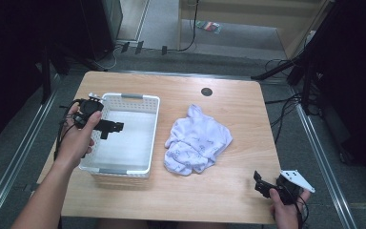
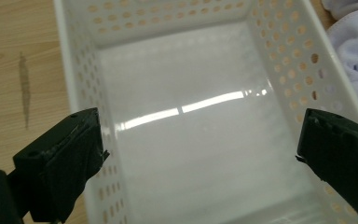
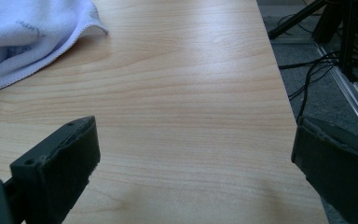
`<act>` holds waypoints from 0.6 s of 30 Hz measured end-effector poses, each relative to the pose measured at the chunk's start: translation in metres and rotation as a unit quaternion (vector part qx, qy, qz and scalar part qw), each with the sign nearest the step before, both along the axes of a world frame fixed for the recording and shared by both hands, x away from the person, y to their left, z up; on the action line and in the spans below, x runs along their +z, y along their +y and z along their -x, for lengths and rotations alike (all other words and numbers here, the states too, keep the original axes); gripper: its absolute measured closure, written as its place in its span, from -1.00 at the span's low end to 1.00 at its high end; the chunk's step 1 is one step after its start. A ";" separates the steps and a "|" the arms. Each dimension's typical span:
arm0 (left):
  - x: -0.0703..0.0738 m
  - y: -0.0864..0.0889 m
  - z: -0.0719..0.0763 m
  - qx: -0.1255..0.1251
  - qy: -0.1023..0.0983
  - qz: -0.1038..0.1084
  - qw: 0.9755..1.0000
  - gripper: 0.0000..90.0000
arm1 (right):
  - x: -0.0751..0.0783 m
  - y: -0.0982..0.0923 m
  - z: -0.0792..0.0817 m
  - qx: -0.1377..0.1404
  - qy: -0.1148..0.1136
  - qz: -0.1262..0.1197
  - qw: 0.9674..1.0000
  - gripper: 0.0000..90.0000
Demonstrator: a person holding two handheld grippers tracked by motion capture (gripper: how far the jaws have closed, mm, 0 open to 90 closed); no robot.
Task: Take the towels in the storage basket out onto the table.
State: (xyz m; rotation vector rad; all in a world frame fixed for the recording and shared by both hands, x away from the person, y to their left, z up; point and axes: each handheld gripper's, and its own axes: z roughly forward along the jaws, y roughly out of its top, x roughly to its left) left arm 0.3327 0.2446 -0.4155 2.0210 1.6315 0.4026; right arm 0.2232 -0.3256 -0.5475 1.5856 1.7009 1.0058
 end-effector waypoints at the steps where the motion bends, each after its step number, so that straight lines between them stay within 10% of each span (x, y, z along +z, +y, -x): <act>1: 0.000 0.003 0.001 0.003 0.000 0.002 1.000 -0.99 | 0.000 0.000 0.000 0.000 0.000 0.000 1.000 -0.98; 18: -0.017 0.078 0.029 0.058 -0.009 0.014 0.998 -0.99 | 0.000 -0.001 0.000 -0.005 0.000 -0.004 1.000 -0.97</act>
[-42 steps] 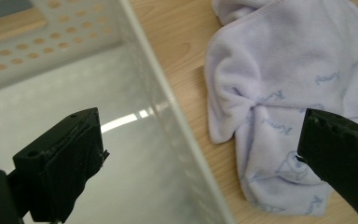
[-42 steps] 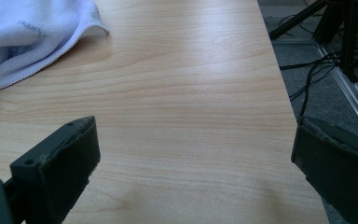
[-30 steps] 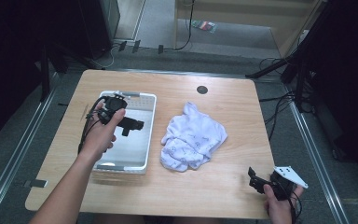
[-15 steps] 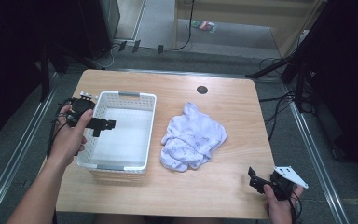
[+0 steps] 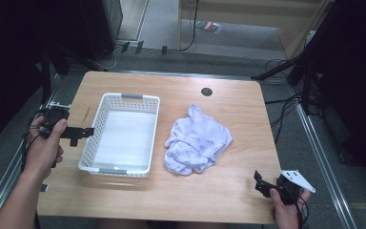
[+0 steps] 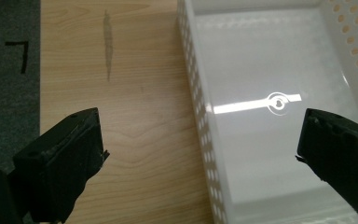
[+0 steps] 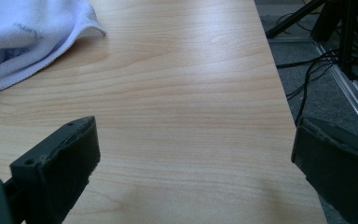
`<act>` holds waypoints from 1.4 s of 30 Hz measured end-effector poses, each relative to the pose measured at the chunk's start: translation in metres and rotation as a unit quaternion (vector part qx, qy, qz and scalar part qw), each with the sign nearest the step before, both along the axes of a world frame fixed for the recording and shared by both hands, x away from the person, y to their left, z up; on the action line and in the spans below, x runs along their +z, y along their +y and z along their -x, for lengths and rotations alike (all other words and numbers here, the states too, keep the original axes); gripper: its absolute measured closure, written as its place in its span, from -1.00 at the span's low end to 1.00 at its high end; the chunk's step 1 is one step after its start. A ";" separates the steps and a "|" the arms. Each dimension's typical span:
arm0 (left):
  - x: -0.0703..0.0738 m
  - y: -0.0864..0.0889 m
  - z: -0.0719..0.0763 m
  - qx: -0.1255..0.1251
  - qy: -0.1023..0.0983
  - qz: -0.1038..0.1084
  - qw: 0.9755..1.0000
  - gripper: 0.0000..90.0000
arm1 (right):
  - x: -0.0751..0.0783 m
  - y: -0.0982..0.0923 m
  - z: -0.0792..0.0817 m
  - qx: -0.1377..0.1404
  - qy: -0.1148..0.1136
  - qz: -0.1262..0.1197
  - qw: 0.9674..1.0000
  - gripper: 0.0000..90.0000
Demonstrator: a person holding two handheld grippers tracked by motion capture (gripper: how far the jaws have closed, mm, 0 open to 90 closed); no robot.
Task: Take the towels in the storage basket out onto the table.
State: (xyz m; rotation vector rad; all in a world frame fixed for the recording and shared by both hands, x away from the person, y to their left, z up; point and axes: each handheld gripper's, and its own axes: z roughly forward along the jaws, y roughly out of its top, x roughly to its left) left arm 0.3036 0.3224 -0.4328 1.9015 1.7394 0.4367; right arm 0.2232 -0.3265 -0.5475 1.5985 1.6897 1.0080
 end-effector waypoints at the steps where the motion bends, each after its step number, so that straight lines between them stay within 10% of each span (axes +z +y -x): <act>1: -0.001 0.003 0.002 0.001 0.000 0.001 1.000 -0.99 | 0.000 0.000 0.000 0.000 0.000 0.000 1.000 -0.98; 16: -0.039 0.040 0.037 0.027 -0.051 0.017 0.998 -0.99 | 0.000 0.000 0.000 -0.005 0.001 0.000 1.000 -0.97; 42: -0.108 0.054 0.090 0.046 -0.181 0.054 0.981 -0.99 | 0.000 -0.001 0.001 -0.012 0.004 -0.002 1.000 -0.97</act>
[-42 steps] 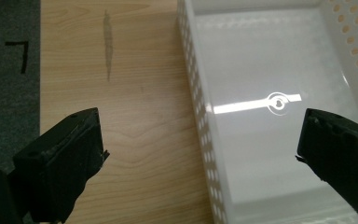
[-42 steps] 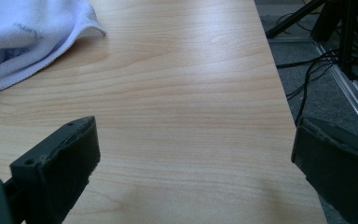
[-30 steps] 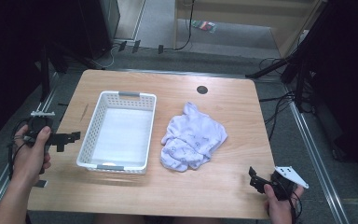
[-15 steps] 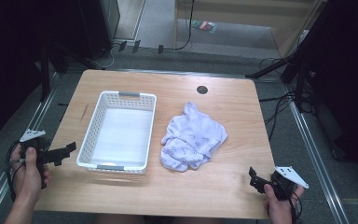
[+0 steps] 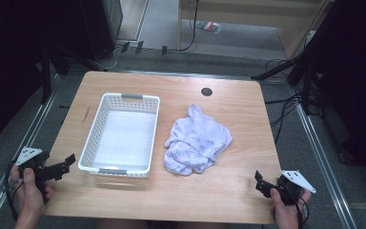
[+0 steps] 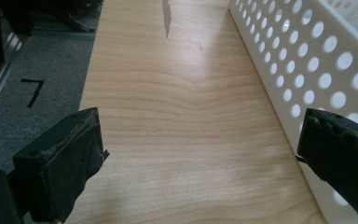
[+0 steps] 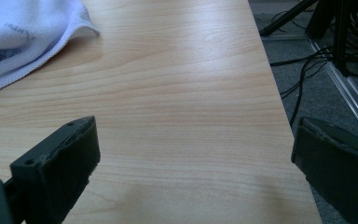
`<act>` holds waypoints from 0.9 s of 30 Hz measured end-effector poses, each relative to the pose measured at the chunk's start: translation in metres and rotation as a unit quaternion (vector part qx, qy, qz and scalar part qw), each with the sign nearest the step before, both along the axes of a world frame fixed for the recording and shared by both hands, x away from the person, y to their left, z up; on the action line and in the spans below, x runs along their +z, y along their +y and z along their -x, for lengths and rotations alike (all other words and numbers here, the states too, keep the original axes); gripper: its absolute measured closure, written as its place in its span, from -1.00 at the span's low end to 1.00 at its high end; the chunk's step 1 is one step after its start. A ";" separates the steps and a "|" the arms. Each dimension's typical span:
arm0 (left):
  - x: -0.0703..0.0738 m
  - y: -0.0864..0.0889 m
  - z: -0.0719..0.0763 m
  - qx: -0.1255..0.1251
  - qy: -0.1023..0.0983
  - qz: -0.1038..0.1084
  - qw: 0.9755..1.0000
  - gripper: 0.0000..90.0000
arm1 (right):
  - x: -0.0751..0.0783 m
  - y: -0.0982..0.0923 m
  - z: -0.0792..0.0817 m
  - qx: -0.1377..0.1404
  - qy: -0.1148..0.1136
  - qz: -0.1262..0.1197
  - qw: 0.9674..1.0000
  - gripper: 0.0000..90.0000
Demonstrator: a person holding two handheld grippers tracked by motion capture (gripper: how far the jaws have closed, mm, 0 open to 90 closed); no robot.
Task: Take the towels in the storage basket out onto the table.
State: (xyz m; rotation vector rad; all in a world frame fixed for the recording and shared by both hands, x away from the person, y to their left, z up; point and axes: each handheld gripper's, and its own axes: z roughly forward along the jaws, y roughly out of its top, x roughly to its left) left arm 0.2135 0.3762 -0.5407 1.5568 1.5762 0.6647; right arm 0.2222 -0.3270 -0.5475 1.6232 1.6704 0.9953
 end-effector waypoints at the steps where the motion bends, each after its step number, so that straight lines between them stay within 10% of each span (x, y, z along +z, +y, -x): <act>1: -0.001 0.000 0.001 -0.002 -0.003 0.000 1.000 -0.99 | 0.000 0.000 0.000 0.002 -0.004 0.002 1.000 -0.97; 18: -0.011 -0.011 0.000 -0.010 -0.013 -0.049 0.999 -0.98 | 0.000 0.000 0.001 0.003 -0.009 0.005 1.000 -0.97; 27: -0.012 -0.005 0.001 0.001 -0.023 -0.011 1.000 -0.98 | 0.000 0.001 0.001 -0.004 -0.005 0.008 1.000 -0.97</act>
